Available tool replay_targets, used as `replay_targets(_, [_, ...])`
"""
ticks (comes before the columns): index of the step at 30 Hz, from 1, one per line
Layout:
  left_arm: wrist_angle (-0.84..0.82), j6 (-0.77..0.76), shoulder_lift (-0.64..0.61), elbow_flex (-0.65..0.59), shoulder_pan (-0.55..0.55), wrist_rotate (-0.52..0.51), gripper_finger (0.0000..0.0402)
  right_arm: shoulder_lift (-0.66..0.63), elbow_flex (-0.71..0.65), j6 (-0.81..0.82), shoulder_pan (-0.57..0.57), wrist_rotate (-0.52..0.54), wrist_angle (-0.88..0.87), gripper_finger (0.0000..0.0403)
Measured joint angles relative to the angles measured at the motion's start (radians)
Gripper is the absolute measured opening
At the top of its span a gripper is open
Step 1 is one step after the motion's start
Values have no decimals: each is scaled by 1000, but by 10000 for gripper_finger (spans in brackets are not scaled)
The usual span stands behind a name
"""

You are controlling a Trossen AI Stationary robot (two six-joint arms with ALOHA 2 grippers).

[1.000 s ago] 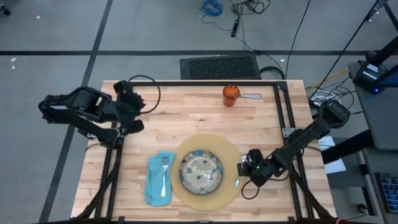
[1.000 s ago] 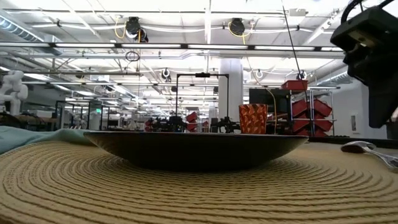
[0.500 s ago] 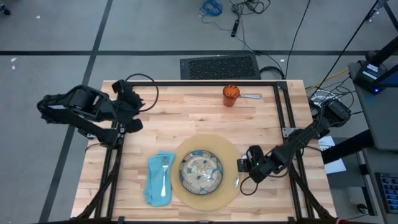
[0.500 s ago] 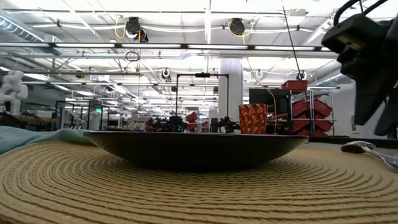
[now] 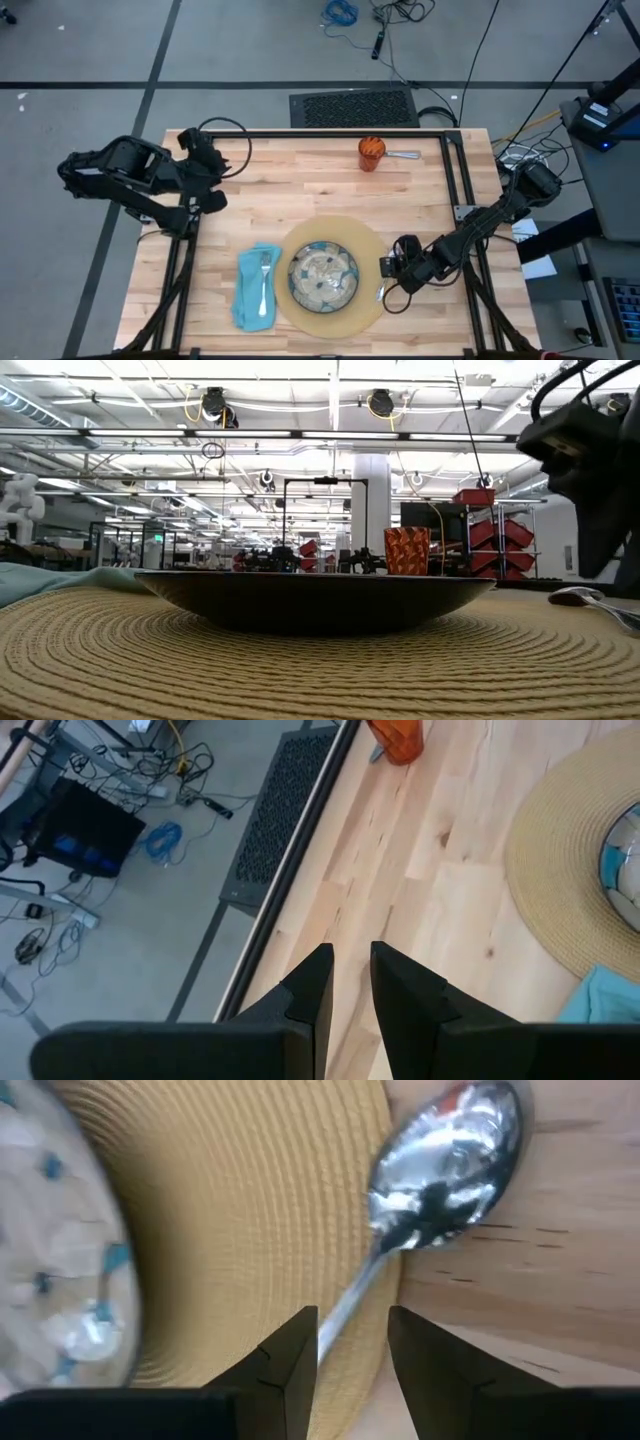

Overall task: Set table place
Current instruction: Move the silver spoon to the right side of the brown mat

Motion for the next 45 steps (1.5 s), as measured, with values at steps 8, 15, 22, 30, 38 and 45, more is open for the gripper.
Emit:
replay_targets(8, [0, -6, -12, 0, -1, 26, 56, 40, 0, 2, -2, 25, 3, 116])
replay_targets(15, [0, -6, -12, 0, -2, 40, 56, 40, 0, -19, -20, 27, -2, 116])
replay_targets(22, [0, -6, -12, 0, -2, 46, 56, 40, 0, -20, -36, 23, -44, 116])
replay_targets(30, [0, -6, -12, 0, -2, 48, 56, 40, 0, -46, -66, 21, -37, 116])
replay_targets(38, [0, -6, -12, 0, -2, 50, 56, 51, 0, -82, -105, 22, -10, 112])
replay_targets(45, [0, -6, -12, 0, -2, 57, 56, 104, 4, -160, -129, -15, 42, 44])
